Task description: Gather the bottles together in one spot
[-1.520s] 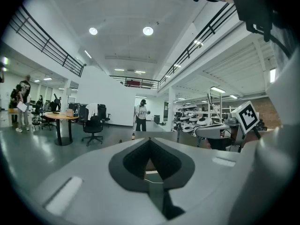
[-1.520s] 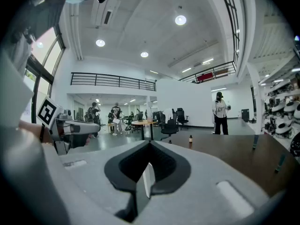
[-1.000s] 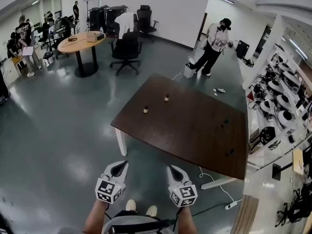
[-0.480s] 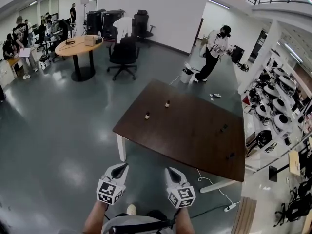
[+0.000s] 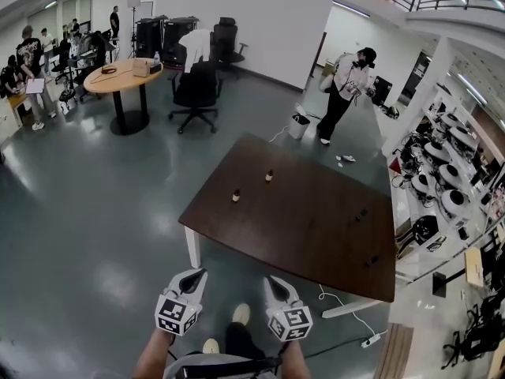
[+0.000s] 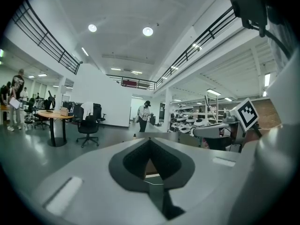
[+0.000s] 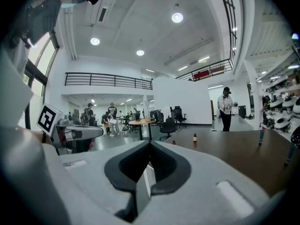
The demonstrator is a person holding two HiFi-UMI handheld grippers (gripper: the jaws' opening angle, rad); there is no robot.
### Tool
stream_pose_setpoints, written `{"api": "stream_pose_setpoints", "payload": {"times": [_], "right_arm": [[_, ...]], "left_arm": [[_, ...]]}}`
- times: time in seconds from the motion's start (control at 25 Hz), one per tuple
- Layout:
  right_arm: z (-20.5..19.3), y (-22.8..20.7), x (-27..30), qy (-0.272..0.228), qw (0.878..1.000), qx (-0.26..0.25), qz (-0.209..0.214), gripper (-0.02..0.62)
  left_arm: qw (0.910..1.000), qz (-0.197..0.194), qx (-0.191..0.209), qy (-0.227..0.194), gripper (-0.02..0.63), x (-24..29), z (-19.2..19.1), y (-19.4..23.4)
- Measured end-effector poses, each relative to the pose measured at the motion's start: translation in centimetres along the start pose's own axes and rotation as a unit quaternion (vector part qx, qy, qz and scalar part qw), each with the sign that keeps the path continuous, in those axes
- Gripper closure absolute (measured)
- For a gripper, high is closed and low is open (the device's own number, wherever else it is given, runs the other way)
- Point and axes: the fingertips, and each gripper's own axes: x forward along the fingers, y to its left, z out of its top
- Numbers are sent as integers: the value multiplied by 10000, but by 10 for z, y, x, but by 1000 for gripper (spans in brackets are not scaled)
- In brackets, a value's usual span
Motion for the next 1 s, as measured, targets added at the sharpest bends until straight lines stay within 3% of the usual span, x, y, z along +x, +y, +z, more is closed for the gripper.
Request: {"api": "stream_pose_setpoints", "payload": {"times": [1.0], "right_arm": [[17,-143,159,240,9977,-21,632,594]], "left_arm": [[9982,441,-4,418,605,188,14,55]]}}
